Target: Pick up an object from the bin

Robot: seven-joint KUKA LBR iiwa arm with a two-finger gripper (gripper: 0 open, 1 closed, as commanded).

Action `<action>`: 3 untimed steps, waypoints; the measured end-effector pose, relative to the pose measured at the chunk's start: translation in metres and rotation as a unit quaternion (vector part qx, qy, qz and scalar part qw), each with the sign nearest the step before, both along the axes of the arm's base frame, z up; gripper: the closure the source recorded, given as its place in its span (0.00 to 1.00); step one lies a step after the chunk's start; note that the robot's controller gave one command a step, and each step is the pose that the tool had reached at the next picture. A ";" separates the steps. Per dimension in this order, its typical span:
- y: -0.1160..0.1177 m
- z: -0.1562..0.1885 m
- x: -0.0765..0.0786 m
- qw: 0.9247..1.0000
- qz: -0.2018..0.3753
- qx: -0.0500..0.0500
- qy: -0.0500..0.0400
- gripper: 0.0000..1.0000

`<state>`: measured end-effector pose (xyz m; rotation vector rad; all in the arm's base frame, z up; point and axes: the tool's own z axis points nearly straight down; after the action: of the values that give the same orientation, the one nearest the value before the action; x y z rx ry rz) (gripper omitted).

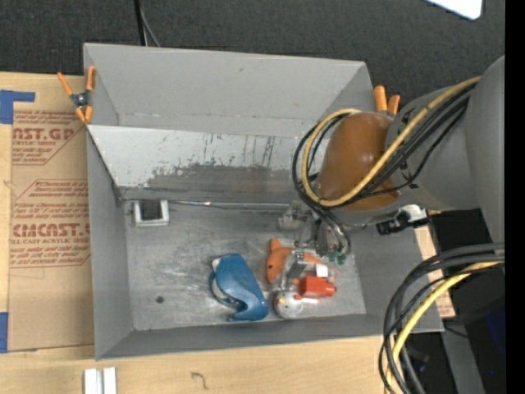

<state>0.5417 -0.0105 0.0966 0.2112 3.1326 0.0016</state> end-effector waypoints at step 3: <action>-0.010 -0.024 0.010 1.000 -0.017 0.000 -0.004 1.00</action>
Offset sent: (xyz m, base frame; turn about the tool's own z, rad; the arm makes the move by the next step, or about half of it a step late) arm 0.0067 -0.0109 -0.0266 0.0341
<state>0.5513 -0.0204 0.0727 0.2631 3.1212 0.0026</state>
